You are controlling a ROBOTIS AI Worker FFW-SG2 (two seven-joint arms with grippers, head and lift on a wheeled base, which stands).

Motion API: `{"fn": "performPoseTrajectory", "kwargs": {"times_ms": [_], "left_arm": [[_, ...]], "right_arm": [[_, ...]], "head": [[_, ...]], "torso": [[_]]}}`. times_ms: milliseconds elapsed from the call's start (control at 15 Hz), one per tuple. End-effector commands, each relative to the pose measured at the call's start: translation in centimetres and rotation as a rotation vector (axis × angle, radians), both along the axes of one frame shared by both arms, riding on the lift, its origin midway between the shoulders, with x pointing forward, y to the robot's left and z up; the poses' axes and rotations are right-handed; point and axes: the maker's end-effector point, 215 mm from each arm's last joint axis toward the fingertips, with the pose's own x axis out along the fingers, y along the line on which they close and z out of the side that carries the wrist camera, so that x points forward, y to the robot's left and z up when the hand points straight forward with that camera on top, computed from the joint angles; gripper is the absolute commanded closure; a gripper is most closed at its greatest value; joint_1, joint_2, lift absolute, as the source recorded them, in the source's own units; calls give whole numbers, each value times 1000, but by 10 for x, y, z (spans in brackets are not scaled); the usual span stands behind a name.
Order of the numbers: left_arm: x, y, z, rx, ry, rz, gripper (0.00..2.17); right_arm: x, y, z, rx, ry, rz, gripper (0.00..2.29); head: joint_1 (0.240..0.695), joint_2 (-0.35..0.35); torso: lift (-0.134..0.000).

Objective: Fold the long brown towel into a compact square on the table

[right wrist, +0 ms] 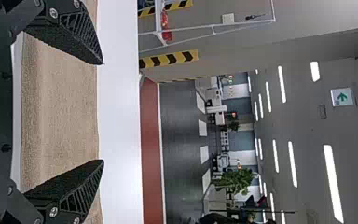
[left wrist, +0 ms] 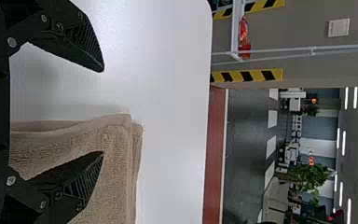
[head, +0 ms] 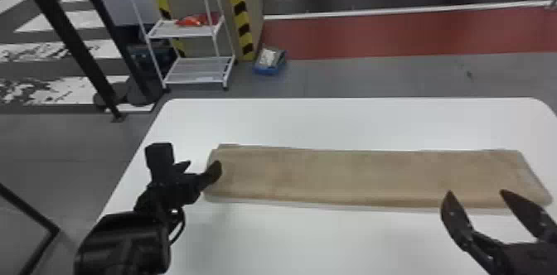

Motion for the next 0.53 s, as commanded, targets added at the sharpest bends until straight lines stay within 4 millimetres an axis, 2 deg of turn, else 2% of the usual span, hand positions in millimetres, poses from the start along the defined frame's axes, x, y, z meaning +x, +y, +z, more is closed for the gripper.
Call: {"fn": "performPoseTrajectory", "kwargs": {"times_ms": [0, 267, 467], "left_arm": [[-1, -1, -2, -8, 6, 0, 292], [3, -7, 2, -15, -2, -22, 350], [1, -7, -7, -21, 33, -20, 353]], "right_arm": [[1, 2, -1, 6, 1, 0, 144], [1, 1, -2, 8, 2, -2, 144], [1, 1, -3, 9, 7, -2, 144]], "head": [[695, 173], [695, 172], [695, 167]], "torso": [[-57], [-57], [-57]]}}
